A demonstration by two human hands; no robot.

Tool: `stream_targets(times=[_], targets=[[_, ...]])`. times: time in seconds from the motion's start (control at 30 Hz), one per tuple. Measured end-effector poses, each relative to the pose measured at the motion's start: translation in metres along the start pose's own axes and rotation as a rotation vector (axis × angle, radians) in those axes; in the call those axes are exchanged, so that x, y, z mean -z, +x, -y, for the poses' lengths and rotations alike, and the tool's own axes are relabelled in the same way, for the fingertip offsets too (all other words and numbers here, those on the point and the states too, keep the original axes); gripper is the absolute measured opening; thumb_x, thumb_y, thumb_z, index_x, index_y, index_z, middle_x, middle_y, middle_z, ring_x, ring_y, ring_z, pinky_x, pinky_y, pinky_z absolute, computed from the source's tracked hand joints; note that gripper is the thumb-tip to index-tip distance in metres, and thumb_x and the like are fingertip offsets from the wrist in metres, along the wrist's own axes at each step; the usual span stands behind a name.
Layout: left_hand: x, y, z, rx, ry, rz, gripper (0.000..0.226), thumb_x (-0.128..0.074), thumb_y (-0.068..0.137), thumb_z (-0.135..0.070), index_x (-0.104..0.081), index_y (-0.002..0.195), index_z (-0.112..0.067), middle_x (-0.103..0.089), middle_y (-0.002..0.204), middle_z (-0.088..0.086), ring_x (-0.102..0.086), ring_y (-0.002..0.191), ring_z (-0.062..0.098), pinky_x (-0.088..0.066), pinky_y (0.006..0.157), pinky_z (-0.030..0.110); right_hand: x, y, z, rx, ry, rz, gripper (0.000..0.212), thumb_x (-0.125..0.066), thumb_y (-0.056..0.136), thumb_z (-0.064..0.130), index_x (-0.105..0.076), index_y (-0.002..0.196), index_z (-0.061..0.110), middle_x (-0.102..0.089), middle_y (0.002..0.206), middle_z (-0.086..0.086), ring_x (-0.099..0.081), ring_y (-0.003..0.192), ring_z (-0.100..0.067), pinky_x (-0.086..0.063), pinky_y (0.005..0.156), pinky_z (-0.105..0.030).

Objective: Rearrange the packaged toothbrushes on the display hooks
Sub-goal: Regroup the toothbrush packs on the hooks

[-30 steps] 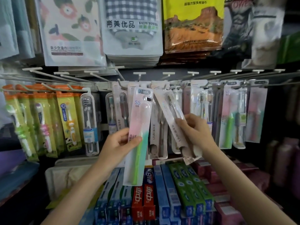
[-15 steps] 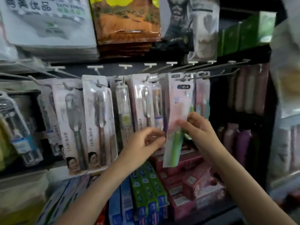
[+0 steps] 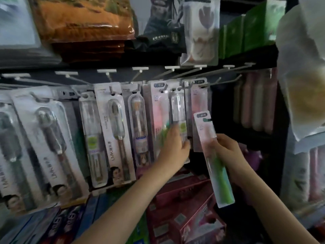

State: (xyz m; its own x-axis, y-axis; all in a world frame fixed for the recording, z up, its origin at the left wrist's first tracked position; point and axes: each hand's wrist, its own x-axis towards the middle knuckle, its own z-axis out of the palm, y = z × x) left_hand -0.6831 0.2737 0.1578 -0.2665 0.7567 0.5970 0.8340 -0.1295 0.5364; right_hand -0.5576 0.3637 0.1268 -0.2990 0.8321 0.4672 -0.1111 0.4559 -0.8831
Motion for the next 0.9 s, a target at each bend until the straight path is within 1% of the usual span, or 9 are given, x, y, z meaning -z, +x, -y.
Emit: stream_targets(times=[0.1, 0.17, 0.3, 0.43, 0.57, 0.67, 0.77, 0.83, 0.9], targets=[[-0.018, 0.022, -0.004, 0.25, -0.089, -0.019, 0.072, -0.048, 0.095, -0.02, 0.0, 0.148, -0.011, -0.037, 0.142, 0.014, -0.055, 0.109, 0.021, -0.041, 0.078, 0.019, -0.001, 0.006, -0.006, 0.01, 0.002, 0.031, 0.013, -0.056, 0.088, 0.007, -0.057, 0.089, -0.006, -0.054, 0.073, -0.012, -0.05, 0.068, -0.02, -0.039, 0.063, -0.03], [-0.023, 0.03, -0.005, 0.314, -0.075, -0.106, 0.076, -0.05, 0.094, -0.017, 0.002, 0.148, -0.012, -0.027, 0.147, 0.014, -0.057, 0.107, 0.025, -0.043, 0.076, 0.023, 0.002, 0.007, -0.009, 0.012, 0.022, 0.049, 0.012, -0.055, 0.087, 0.005, -0.057, 0.088, -0.007, -0.054, 0.073, -0.012, -0.049, 0.067, -0.019, -0.038, 0.06, -0.03], [-0.034, 0.03, -0.009, 0.299, 0.045, -0.178, 0.074, -0.052, 0.093, -0.014, -0.002, 0.147, -0.01, -0.016, 0.151, 0.012, -0.053, 0.113, 0.031, -0.046, 0.086, 0.032, 0.013, 0.011, -0.016, -0.034, 0.042, 0.054, 0.01, -0.055, 0.086, 0.0, -0.06, 0.08, 0.006, -0.058, 0.07, -0.011, -0.053, 0.064, -0.02, -0.041, 0.061, -0.031], [-0.043, 0.023, -0.015, 0.232, 0.013, -0.147, 0.079, -0.053, 0.092, -0.027, 0.001, 0.147, -0.008, -0.01, 0.155, 0.009, -0.059, 0.105, 0.031, -0.049, 0.088, 0.039, 0.022, 0.013, -0.021, -0.07, 0.091, 0.025, 0.017, -0.054, 0.085, -0.001, -0.061, 0.079, 0.013, -0.059, 0.066, -0.007, -0.053, 0.06, -0.017, -0.042, 0.057, -0.029], [-0.044, 0.02, -0.019, 0.205, 0.017, -0.184, 0.08, -0.056, 0.091, -0.03, -0.004, 0.147, -0.008, -0.018, 0.153, 0.007, -0.053, 0.116, 0.025, -0.041, 0.094, 0.033, 0.023, 0.015, -0.022, -0.062, 0.092, 0.038, 0.019, -0.053, 0.086, -0.001, -0.062, 0.08, 0.014, -0.061, 0.07, -0.008, -0.055, 0.066, -0.019, -0.043, 0.062, -0.031], [-0.037, 0.015, -0.01, 0.173, 0.116, -0.196, 0.079, -0.056, 0.091, -0.029, -0.004, 0.147, -0.008, -0.018, 0.154, 0.005, -0.038, 0.131, 0.022, -0.033, 0.102, 0.028, 0.021, 0.015, -0.017, 0.003, 0.076, 0.083, 0.017, -0.052, 0.087, -0.001, -0.064, 0.087, 0.011, -0.061, 0.076, -0.008, -0.054, 0.072, -0.016, -0.041, 0.064, -0.027], [-0.027, 0.012, 0.0, 0.15, 0.164, -0.227, 0.07, -0.057, 0.091, -0.023, -0.015, 0.145, -0.01, -0.034, 0.145, 0.006, -0.05, 0.118, 0.022, -0.042, 0.093, 0.03, 0.017, 0.023, -0.006, 0.113, -0.023, 0.057, 0.013, -0.054, 0.087, 0.004, -0.066, 0.091, 0.008, -0.063, 0.079, -0.007, -0.053, 0.073, -0.01, -0.041, 0.063, -0.02], [-0.024, 0.012, 0.004, 0.156, 0.176, -0.235, 0.064, -0.057, 0.09, -0.02, -0.021, 0.142, -0.011, -0.042, 0.136, 0.007, -0.055, 0.109, 0.025, -0.047, 0.087, 0.035, 0.013, 0.034, 0.005, 0.211, -0.15, 0.008, 0.013, -0.057, 0.086, 0.009, -0.067, 0.094, 0.01, -0.065, 0.082, -0.009, -0.055, 0.076, -0.012, -0.041, 0.066, -0.024], [-0.023, 0.012, 0.006, 0.151, 0.179, -0.234, 0.059, -0.057, 0.09, -0.019, -0.024, 0.139, -0.01, -0.045, 0.129, 0.008, -0.057, 0.103, 0.026, -0.049, 0.083, 0.039, 0.009, 0.046, 0.019, 0.295, -0.28, -0.027, 0.016, -0.056, 0.086, 0.011, -0.066, 0.098, 0.008, -0.065, 0.084, -0.01, -0.055, 0.079, -0.017, -0.035, 0.062, -0.023]])
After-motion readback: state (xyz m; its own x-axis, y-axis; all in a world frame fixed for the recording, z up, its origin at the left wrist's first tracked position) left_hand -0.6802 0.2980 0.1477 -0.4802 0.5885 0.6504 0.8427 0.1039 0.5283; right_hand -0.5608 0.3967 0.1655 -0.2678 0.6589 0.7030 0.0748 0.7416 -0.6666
